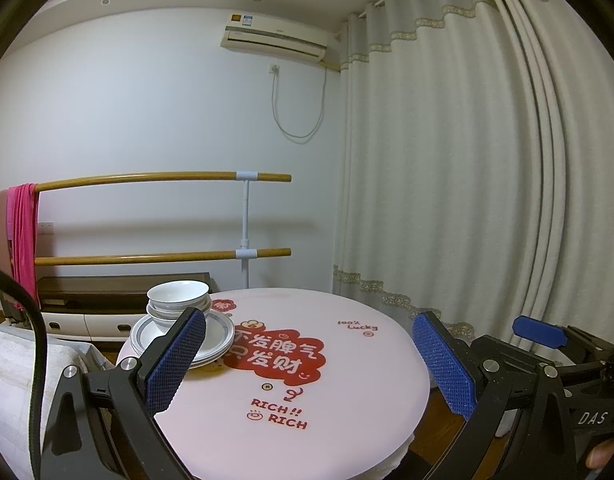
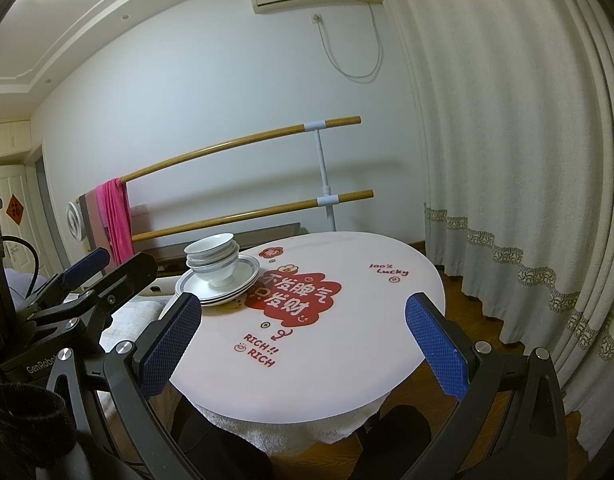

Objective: Organize plates and bowls

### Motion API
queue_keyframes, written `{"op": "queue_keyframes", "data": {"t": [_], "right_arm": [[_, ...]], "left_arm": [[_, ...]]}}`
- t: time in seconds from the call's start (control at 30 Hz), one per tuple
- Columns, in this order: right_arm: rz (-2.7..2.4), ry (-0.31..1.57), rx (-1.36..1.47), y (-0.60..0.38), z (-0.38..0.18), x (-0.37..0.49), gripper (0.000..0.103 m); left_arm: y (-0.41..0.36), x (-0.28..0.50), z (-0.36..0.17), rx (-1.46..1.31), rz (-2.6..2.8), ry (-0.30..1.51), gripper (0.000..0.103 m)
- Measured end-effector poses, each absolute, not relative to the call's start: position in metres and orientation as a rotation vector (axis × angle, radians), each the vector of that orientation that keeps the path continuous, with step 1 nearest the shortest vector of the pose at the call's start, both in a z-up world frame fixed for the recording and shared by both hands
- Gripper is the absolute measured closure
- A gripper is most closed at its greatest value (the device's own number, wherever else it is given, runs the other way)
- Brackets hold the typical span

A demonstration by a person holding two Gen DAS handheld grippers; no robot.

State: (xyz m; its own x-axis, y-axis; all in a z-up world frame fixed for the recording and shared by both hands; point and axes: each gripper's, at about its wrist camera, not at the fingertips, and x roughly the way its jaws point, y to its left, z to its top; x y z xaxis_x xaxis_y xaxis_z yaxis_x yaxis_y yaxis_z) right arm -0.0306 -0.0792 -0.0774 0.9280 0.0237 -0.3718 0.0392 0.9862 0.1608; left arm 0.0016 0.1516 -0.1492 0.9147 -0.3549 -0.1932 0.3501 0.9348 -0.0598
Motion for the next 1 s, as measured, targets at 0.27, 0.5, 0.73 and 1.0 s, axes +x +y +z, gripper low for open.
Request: {"op": "queue_keyframes", "data": {"t": [0.27,0.5,0.73,1.0], "right_arm": [[-0.007,0.385,0.169,-0.0792,-0.0776,-0.0307,0.000],[-0.007,0.386,0.171,-0.0771,-0.0789,-0.0323,0.000],[-0.010,0.393,0.176,-0.0752,-0.0799,-0.0332,0.000],[0.000,0.395,0.172,-0.0724,-0.0788,-0.0358,0.000]], "left_arm": [[0.1491,0.0002,-0.1503,-0.024,-0.356,0.208,0.001],[0.1482,-0.0015,-0.1481,-0.021,-0.347,0.214,0.001],[0.1475,-0.0024,-0.1491,-0.021,-0.336,0.217,0.001],[0.1470,-0.0032,-0.1494,-0.016,-0.331,0.216,0.001]]}}
